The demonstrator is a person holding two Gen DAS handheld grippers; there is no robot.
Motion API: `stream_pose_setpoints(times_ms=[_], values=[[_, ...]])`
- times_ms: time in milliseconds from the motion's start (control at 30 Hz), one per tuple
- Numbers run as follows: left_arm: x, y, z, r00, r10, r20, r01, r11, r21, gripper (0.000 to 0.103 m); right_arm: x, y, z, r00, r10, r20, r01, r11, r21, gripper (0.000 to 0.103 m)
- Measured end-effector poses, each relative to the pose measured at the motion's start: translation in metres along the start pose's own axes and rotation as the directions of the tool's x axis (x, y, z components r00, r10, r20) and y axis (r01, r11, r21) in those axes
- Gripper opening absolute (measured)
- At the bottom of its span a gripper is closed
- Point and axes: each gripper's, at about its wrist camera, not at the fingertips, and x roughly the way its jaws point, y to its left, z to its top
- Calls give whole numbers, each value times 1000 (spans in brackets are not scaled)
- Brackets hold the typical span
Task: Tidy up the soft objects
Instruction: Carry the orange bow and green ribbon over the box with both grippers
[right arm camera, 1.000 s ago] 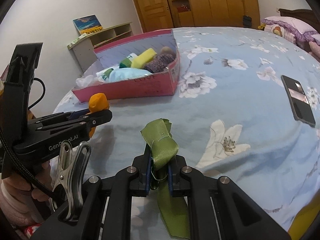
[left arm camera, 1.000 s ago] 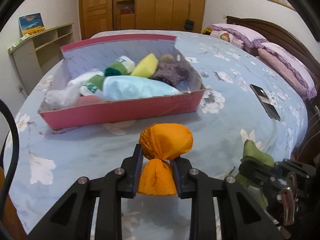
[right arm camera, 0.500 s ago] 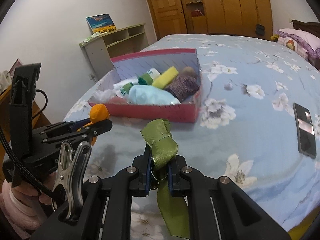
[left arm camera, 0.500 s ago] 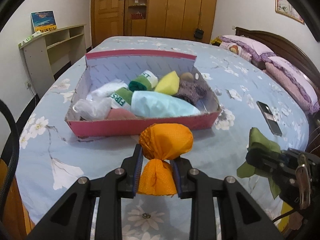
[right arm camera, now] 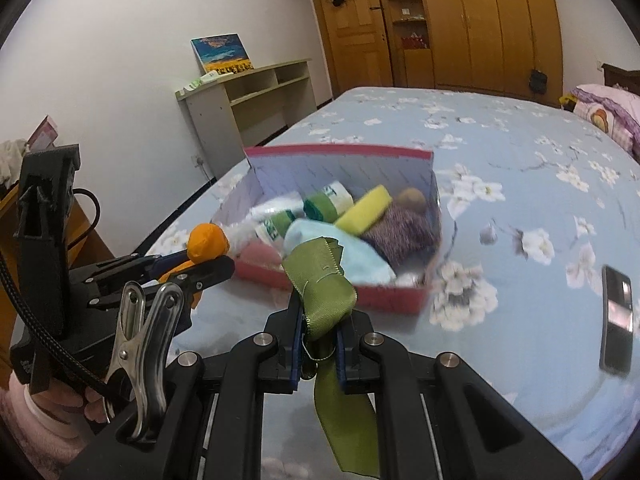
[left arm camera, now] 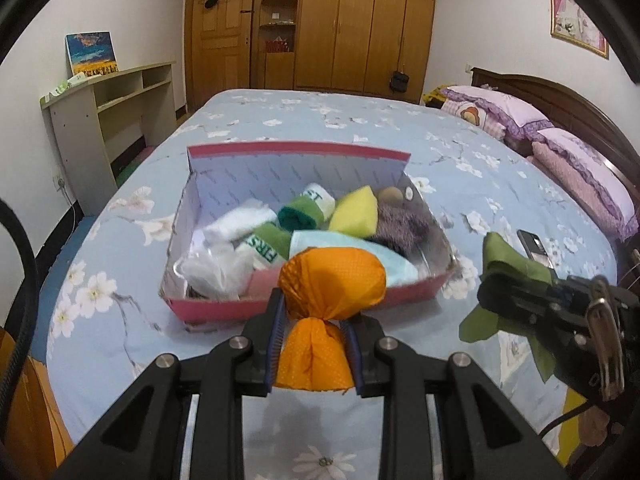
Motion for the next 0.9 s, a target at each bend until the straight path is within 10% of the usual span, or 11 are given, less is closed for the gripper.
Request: stream_pose_setpoints(times_ms=[900], values=[[64,37,77,999,18,27,-16,998,-52,28,76,-2,74,1000,7,29,-6,1000,-10,13]])
